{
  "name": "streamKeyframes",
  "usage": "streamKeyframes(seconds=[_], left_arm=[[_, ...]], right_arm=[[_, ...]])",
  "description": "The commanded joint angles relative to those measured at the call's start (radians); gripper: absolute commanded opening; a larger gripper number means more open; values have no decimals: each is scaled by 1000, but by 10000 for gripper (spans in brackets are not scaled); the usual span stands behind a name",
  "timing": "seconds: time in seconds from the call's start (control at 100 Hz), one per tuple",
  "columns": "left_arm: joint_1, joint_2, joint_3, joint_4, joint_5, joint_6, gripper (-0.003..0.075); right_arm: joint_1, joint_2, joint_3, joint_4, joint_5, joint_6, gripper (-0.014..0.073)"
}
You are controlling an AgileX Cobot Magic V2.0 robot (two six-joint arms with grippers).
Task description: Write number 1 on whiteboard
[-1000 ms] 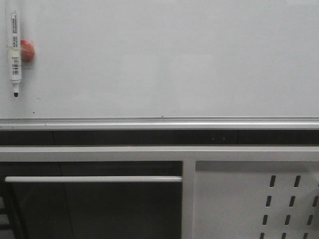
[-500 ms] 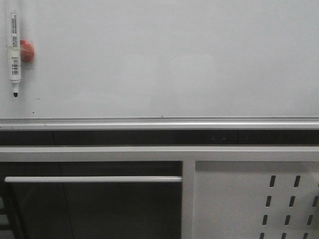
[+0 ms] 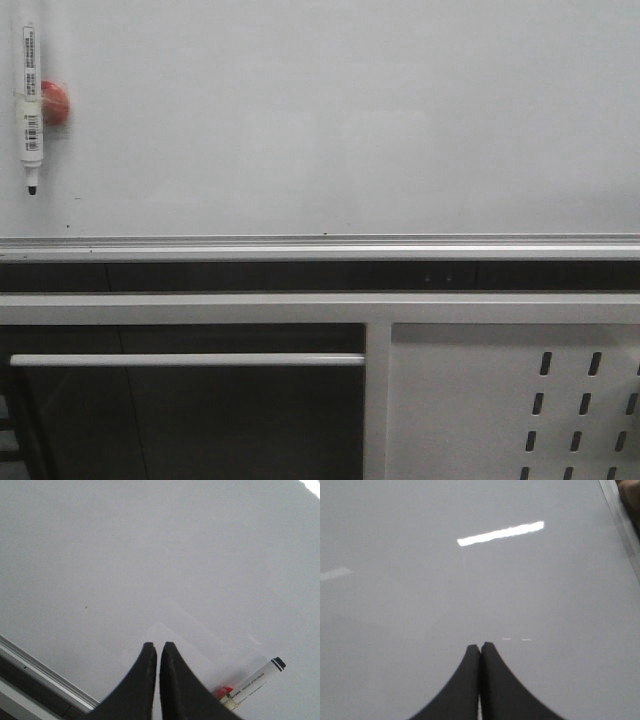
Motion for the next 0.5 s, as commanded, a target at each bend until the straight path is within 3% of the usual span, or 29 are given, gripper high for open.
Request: streamKeyframes(seconds=[0.0, 0.17, 0.27, 0.41, 0.49], left_arm=[[-5, -27, 22, -2, -67, -9, -18], [-5, -27, 22, 6, -69, 0, -18], [-7, -27, 12, 54, -67, 0, -18], [-7, -27, -37, 75, -60, 2, -18], [-7, -27, -88, 221, -47, 2, -18]], right_arm=[[-4, -20, 29, -6, -33, 83, -71], [-4, -20, 25, -6, 110, 118, -71], [-2, -20, -25, -6, 366, 200, -71], [0, -13, -145, 13, 684, 207, -71], [0, 5, -207, 13, 820, 205, -71]])
